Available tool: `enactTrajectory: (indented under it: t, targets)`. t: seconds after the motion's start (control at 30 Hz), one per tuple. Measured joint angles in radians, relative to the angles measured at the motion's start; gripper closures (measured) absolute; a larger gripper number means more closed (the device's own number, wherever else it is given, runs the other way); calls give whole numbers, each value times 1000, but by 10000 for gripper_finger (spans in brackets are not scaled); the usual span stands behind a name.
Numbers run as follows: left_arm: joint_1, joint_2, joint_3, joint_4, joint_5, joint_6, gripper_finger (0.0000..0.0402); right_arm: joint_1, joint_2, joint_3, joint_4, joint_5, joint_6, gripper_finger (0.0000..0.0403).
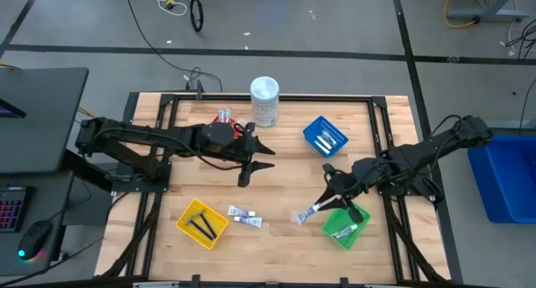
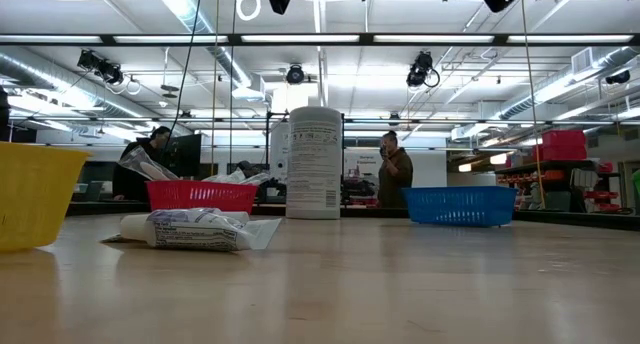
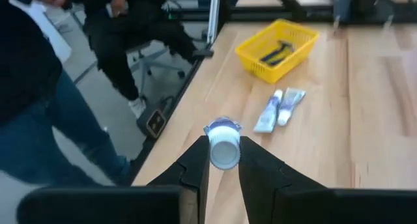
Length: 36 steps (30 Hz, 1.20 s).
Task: Pick & Place Travel size toiletries
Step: Put the white toothpaste into the green basket
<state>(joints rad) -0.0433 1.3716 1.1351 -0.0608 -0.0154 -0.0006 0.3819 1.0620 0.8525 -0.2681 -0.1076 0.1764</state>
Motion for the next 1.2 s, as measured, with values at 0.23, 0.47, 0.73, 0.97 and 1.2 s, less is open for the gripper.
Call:
enactTrajectory:
  t: [0.23, 0.47, 0.73, 0.97, 1.2]
  targets:
    - [0, 0, 0, 0, 0, -3, 233, 45, -39, 0, -161, -2, 10, 334]
    - [0, 0, 0, -1, 0, -4, 242, 85, -63, 0, -363, -78, 18, 334]
    - [0, 0, 0, -1, 0, -3, 249, 117, -63, 0, -480, -105, 26, 333]
    - [0, 0, 0, 0, 0, 2, 249, 117, -63, -14, -500, -106, 26, 332]
    - [0, 0, 0, 0, 0, -3, 249, 118, -62, -89, -462, -107, 25, 332]
